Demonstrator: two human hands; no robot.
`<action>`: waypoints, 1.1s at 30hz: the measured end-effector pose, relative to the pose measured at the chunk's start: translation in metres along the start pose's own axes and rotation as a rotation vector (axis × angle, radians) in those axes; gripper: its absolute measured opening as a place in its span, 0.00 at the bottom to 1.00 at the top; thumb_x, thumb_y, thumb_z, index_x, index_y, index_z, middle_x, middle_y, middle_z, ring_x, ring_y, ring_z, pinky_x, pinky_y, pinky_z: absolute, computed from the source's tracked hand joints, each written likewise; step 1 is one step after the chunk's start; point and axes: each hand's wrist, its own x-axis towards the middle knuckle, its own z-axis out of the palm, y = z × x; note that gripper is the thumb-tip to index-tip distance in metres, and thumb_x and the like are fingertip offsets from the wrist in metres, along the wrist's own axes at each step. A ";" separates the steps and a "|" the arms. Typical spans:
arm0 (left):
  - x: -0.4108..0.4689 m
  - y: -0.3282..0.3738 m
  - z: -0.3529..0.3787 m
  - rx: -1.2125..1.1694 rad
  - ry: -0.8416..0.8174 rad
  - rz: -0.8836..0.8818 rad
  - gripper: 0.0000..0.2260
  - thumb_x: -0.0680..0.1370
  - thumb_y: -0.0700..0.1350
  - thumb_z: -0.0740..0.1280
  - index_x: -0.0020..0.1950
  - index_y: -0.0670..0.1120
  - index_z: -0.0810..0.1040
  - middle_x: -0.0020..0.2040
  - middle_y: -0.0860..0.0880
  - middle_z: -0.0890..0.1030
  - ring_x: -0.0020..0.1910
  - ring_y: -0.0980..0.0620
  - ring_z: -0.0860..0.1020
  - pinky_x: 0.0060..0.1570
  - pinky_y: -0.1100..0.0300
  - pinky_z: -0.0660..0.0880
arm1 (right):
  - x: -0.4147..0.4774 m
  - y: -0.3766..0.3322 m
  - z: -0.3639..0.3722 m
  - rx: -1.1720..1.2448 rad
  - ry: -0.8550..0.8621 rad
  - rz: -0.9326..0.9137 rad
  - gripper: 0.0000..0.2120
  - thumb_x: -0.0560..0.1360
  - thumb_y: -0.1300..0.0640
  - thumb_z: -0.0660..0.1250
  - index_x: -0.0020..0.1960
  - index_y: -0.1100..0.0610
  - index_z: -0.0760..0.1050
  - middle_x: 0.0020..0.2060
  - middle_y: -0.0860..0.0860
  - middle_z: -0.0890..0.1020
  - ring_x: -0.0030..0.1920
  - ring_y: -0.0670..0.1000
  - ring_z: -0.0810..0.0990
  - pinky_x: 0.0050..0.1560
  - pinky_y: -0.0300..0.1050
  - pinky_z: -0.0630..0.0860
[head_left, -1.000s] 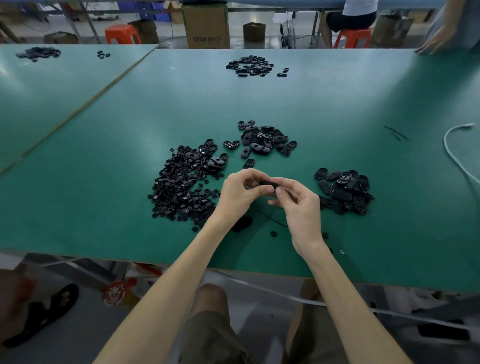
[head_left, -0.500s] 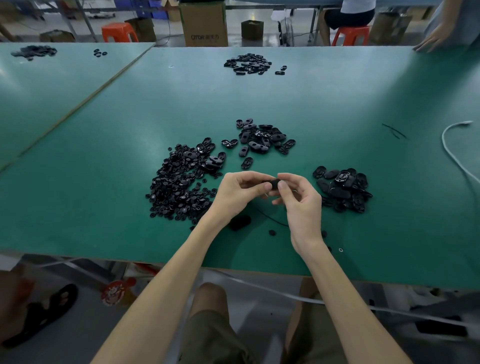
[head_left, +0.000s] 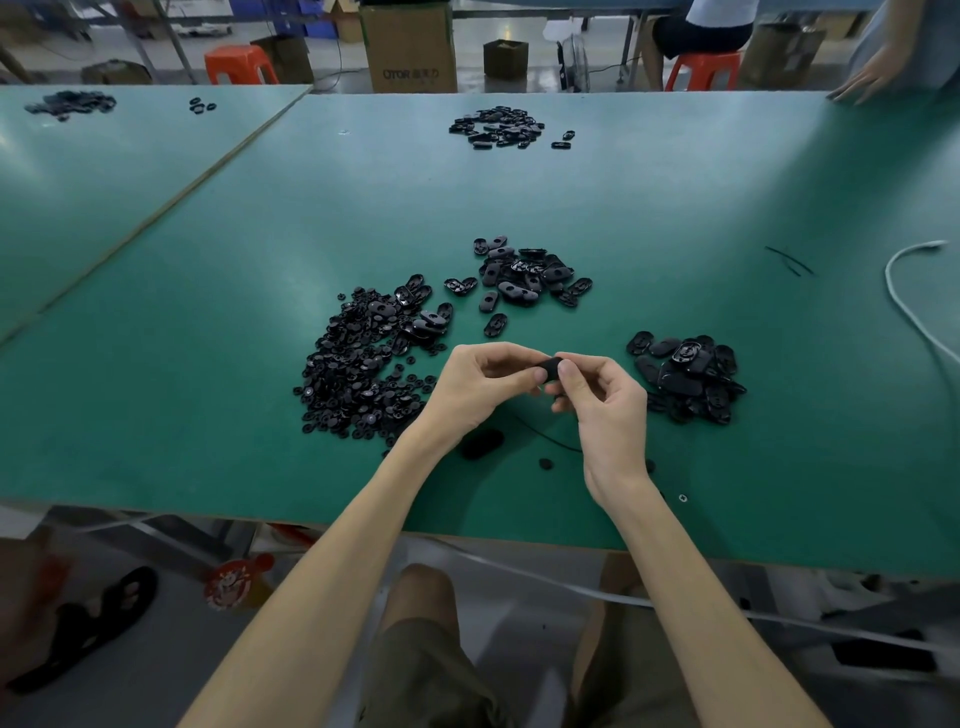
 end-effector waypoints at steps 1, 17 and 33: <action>0.000 0.000 0.000 0.001 -0.002 -0.003 0.06 0.77 0.38 0.76 0.53 0.45 0.87 0.46 0.46 0.88 0.44 0.50 0.85 0.50 0.62 0.80 | 0.000 0.000 0.000 0.001 0.000 0.002 0.04 0.82 0.61 0.70 0.52 0.56 0.83 0.37 0.51 0.87 0.38 0.48 0.83 0.42 0.40 0.79; -0.001 0.001 0.001 0.078 0.029 0.003 0.08 0.77 0.34 0.73 0.50 0.46 0.86 0.45 0.50 0.87 0.45 0.55 0.84 0.51 0.64 0.79 | -0.003 -0.005 0.003 -0.055 -0.037 -0.005 0.06 0.81 0.65 0.70 0.50 0.55 0.82 0.38 0.47 0.86 0.40 0.47 0.83 0.42 0.39 0.79; -0.001 0.003 0.005 0.159 0.087 0.026 0.08 0.77 0.33 0.70 0.52 0.43 0.86 0.47 0.49 0.87 0.46 0.54 0.84 0.50 0.63 0.79 | -0.005 -0.005 0.002 -0.085 -0.039 -0.010 0.07 0.80 0.66 0.70 0.51 0.55 0.82 0.44 0.48 0.87 0.45 0.49 0.86 0.42 0.40 0.80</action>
